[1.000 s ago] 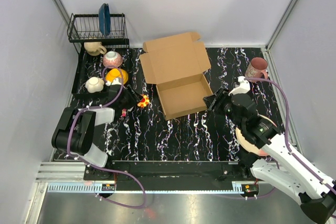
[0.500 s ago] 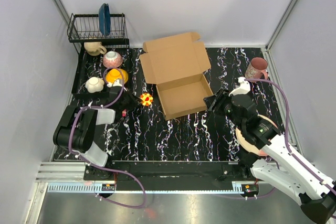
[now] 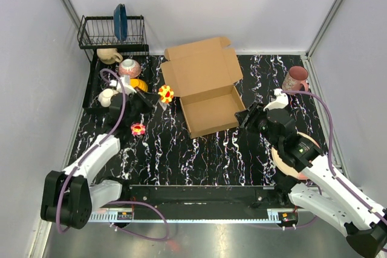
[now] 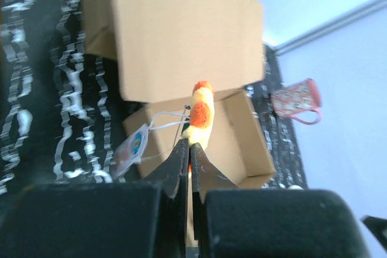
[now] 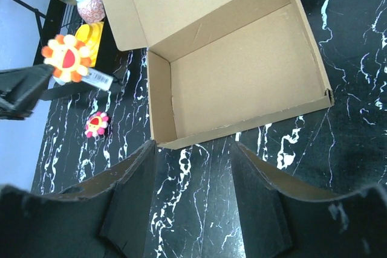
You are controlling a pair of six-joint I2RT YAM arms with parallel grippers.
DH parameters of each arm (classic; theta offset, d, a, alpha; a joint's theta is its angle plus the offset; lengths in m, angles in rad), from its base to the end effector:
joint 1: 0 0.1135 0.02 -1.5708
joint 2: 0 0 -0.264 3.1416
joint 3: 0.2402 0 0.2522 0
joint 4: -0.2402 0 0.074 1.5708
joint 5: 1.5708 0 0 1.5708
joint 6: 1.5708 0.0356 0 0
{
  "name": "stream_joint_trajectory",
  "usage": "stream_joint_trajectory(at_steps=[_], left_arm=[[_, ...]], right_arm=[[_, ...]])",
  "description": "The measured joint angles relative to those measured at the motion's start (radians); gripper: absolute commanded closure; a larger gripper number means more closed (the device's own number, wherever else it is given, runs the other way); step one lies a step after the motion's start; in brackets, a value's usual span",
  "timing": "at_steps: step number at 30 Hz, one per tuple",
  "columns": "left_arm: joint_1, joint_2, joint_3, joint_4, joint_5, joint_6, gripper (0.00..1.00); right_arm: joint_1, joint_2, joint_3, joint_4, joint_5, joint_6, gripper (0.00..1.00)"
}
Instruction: Fold the paper box
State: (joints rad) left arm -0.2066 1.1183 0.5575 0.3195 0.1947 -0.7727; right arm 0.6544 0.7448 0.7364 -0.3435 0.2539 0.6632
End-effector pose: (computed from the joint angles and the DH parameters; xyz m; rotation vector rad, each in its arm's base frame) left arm 0.2430 -0.0580 0.2454 -0.3889 1.8549 -0.8594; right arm 0.1428 0.0983 0.3130 0.1829 1.9556 0.6386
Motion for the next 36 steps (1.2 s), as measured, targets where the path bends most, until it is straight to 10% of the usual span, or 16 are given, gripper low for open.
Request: stream_joint_trajectory(at_steps=[7, 21, 29, 36], left_arm=[[-0.166, 0.039, 0.214, -0.026, 0.008, -0.034, 1.0], [-0.39, 0.609, 0.429, 0.056, 0.012, -0.174, 1.0], [-0.405, 0.652, 0.444, -0.006, -0.004, -0.156, 0.38], [-0.396, 0.551, 0.445, -0.124, -0.066, -0.068, 0.27]], right_arm=[[0.0, 0.0, 0.033, -0.009, 0.042, -0.029, 0.42], [0.0, -0.019, 0.062, -0.068, 0.11, -0.064, 0.42], [0.0, -0.038, 0.062, -0.093, 0.139, -0.076, 0.42], [0.0, 0.007, 0.062, -0.095, 0.164, -0.091, 0.4]])
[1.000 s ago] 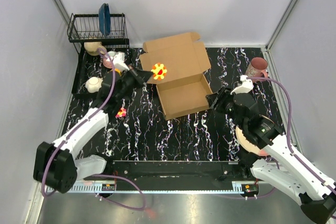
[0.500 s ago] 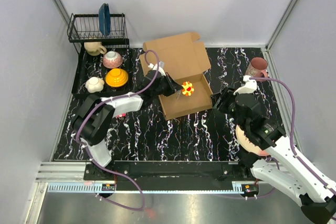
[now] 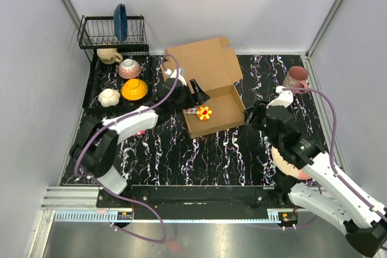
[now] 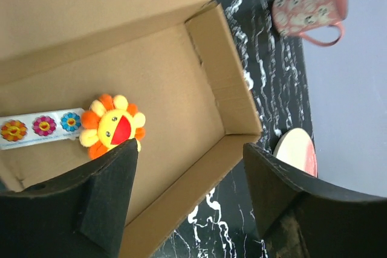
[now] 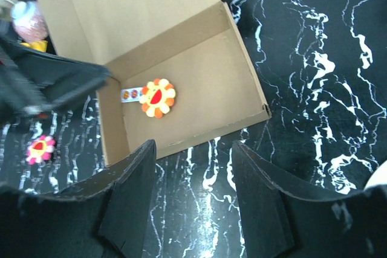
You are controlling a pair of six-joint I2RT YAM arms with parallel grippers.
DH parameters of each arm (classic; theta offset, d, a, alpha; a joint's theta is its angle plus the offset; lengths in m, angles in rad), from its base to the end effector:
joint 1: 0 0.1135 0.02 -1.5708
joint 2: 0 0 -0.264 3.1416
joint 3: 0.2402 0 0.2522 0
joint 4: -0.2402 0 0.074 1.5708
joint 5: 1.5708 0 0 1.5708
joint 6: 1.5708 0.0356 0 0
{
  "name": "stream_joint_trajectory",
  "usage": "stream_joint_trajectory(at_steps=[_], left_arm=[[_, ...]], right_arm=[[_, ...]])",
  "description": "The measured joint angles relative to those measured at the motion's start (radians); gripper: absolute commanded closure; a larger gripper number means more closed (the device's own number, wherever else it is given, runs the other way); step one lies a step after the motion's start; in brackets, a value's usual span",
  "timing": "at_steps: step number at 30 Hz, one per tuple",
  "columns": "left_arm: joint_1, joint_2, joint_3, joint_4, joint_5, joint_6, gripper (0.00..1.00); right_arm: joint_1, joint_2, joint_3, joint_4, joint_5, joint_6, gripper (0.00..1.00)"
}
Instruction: Fold the paper box
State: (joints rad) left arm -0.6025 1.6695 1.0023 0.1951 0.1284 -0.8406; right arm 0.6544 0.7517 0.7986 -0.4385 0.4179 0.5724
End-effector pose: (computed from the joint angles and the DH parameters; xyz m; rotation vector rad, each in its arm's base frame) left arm 0.3047 -0.2151 0.2221 -0.1752 2.1940 -0.9955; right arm 0.1417 0.0905 0.3245 0.1944 1.9391 0.4085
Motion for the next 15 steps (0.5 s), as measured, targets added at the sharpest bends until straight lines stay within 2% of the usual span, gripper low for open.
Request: stream_joint_trajectory(at_steps=[4, 8, 15], left_arm=[[0.003, -0.156, -0.012, -0.046, -0.07, 0.06, 0.26], [0.003, -0.335, -0.104, -0.058, -0.193, 0.093, 0.27], [0.014, -0.446, -0.313, -0.133, -0.367, 0.103, 0.27]], right_arm=[[0.0, 0.094, 0.01, 0.011, 0.053, -0.042, 0.38], [-0.012, 0.265, 0.025, 0.073, 0.111, -0.111, 0.35], [-0.126, 0.56, 0.139, 0.175, 0.114, -0.2, 0.33]])
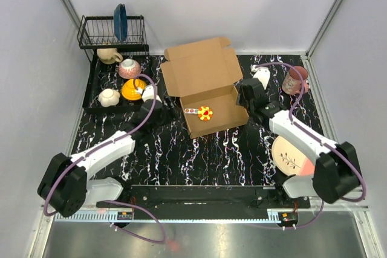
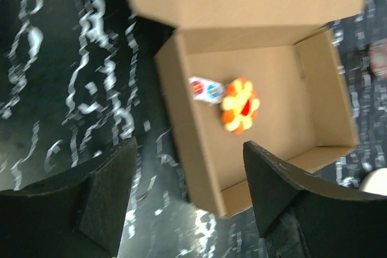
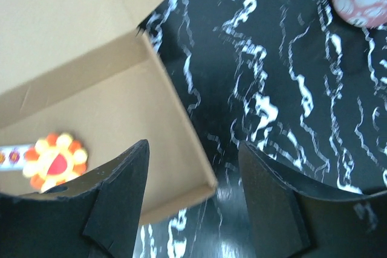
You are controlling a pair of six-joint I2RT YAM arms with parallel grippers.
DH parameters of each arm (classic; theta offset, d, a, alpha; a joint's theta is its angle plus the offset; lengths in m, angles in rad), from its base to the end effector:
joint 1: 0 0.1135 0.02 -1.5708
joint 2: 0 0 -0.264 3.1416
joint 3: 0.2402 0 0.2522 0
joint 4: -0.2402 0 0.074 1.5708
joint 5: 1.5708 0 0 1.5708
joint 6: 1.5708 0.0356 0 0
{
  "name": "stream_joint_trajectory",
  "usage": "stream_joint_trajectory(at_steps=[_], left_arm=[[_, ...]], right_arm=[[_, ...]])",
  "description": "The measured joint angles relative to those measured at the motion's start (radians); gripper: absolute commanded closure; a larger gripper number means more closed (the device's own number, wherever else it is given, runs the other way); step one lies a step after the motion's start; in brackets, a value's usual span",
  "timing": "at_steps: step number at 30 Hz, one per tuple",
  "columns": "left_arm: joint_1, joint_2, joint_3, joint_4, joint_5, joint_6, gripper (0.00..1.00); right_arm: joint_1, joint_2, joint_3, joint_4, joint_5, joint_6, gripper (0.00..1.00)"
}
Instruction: Fold the paper box
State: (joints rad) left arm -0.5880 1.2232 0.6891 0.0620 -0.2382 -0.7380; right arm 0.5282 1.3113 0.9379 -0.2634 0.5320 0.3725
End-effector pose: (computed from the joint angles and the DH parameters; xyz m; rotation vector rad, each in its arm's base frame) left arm 0.2278 -0.1418 0.2393 -0.3069 2.0571 -0.5860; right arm 0.2565 0.1287 0.2729 0.1237 2.1057 -0.0540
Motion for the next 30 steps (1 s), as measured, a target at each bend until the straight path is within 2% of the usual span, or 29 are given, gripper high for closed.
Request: stream_joint_trajectory(at_steps=[5, 14, 22, 30], left_arm=[[0.026, -0.076, -0.097, -0.038, -0.033, -0.004, 0.27], [0.085, -0.093, -0.127, 0.007, -0.043, -0.031, 0.27], [0.117, -0.054, -0.124, 0.011, -0.04, -0.049, 0.27], [0.18, -0.014, -0.046, 0.009, -0.039, -0.045, 0.27]], right_arm=[[-0.087, 0.142, 0.057, 0.117, -0.003, -0.057, 0.34], [-0.092, 0.293, 0.031, 0.261, -0.082, -0.098, 0.36], [-0.092, 0.294, -0.081, 0.294, -0.125, -0.07, 0.39], [-0.08, 0.237, -0.196, 0.313, -0.161, -0.012, 0.41]])
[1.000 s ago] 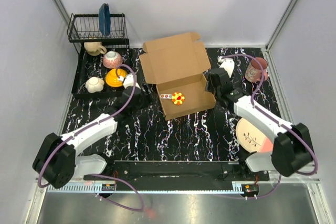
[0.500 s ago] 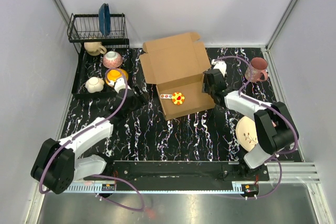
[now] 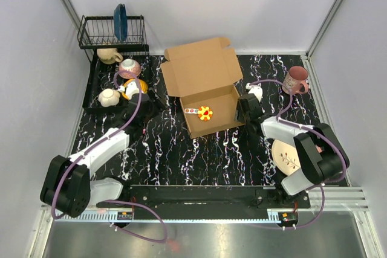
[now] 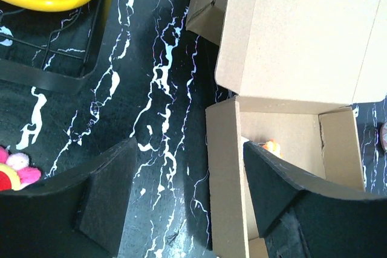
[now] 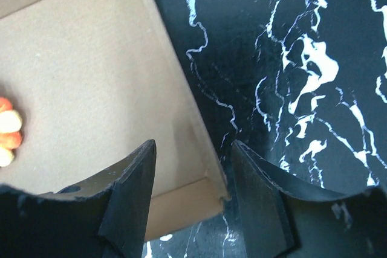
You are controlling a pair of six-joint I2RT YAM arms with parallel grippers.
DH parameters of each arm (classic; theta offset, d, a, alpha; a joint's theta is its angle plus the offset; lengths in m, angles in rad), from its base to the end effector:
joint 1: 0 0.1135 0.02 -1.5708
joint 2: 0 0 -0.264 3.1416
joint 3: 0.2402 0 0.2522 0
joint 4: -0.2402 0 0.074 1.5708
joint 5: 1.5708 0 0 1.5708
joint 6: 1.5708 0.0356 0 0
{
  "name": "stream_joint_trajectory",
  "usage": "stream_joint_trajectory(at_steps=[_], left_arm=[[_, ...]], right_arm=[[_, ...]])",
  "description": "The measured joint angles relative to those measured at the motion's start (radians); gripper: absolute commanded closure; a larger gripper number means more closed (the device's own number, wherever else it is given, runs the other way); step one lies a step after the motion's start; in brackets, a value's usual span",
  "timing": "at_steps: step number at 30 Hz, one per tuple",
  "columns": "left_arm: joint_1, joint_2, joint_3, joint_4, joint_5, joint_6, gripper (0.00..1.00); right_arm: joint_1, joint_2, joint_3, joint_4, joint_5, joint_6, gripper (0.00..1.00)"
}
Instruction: Fold the paper box
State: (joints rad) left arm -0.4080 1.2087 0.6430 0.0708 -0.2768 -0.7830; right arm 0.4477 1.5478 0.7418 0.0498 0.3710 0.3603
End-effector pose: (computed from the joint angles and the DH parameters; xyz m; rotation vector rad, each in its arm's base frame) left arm 0.2432 -0.0945 0.2283 -0.5546 2.0008 -0.4539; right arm 0.2803 0.1203 0.1687 0.0840 2.2631 -0.0067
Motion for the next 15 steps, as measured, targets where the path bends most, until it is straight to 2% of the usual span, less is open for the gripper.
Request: stream_joint_trajectory(at_steps=[10, 15], left_arm=[[0.043, 0.006, 0.021, -0.001, 0.003, 0.015, 0.27], [0.069, 0.006, 0.032, -0.001, 0.004, 0.028, 0.27]], right_arm=[[0.132, -0.079, -0.089, 0.014, -0.007, 0.063, 0.41], [0.182, -0.114, -0.118, 0.012, -0.005, 0.108, 0.32]])
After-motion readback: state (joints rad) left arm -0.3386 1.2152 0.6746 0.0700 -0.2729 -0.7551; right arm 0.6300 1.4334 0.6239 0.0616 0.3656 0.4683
